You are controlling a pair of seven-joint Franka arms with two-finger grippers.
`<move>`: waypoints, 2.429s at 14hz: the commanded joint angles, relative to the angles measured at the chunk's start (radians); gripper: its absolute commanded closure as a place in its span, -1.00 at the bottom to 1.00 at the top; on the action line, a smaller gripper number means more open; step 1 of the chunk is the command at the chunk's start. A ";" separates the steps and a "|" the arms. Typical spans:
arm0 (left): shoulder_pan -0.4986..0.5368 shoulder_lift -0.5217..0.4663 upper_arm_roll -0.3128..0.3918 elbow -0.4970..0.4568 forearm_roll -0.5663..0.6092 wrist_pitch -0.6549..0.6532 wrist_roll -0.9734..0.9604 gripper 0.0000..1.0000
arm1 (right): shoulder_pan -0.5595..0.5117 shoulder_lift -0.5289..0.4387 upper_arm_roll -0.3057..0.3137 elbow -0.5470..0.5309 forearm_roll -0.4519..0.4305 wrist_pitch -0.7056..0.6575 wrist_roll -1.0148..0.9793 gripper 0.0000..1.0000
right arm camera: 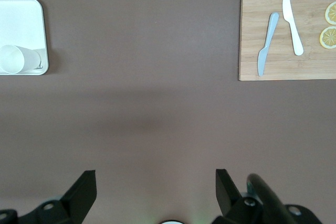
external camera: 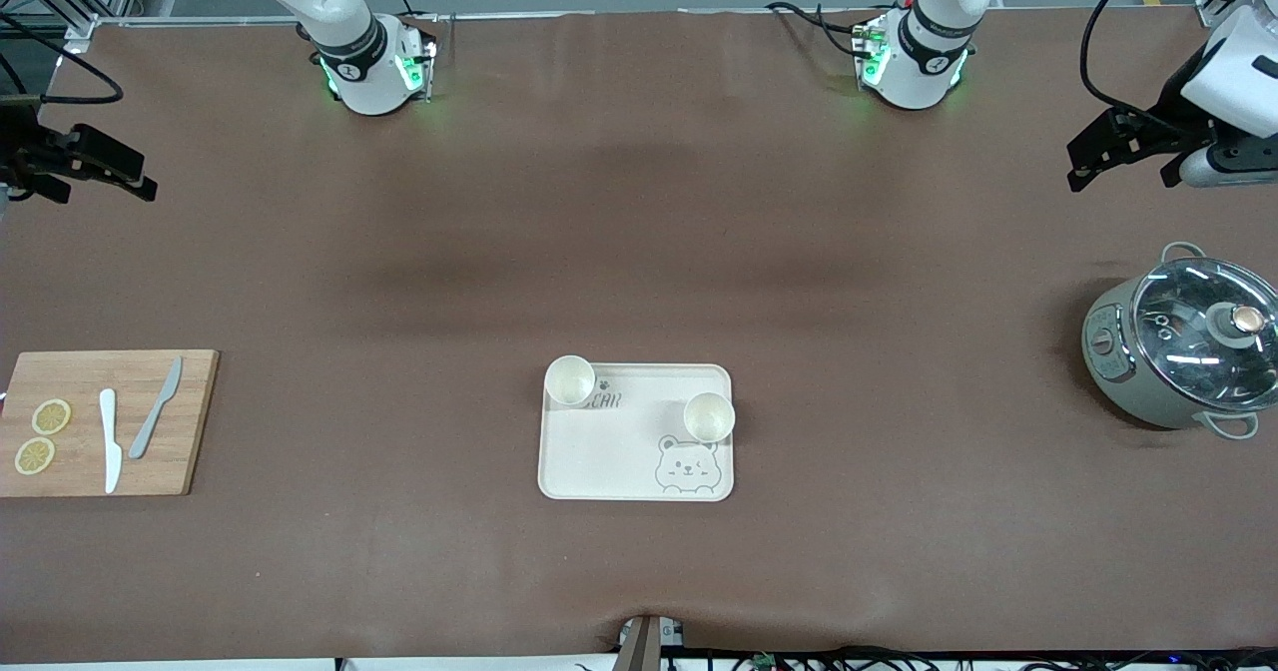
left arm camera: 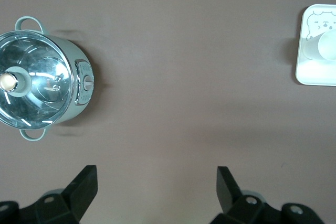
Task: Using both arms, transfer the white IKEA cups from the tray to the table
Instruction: 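Reach the left gripper down to the white cup on the tray, then close the left gripper around the white cup's rim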
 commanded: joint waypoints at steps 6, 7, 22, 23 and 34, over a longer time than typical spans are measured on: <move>0.006 0.048 -0.005 0.063 -0.003 -0.008 -0.005 -1.00 | -0.003 -0.007 0.004 0.002 -0.008 -0.006 -0.004 -1.00; 0.000 0.057 -0.005 0.065 -0.003 -0.008 -0.007 -1.00 | -0.003 -0.007 0.004 0.002 -0.010 -0.006 -0.003 -1.00; -0.208 0.589 -0.163 0.043 0.012 0.565 -0.595 -1.00 | -0.012 -0.001 0.002 0.005 0.015 -0.001 -0.006 -1.00; -0.228 0.643 -0.161 0.051 0.014 0.634 -0.632 -1.00 | -0.009 0.011 0.002 0.006 0.015 0.000 -0.001 -1.00; -0.308 0.979 -0.143 0.346 0.028 0.766 -0.704 -0.51 | -0.014 0.099 0.001 0.010 0.021 0.011 0.000 -1.00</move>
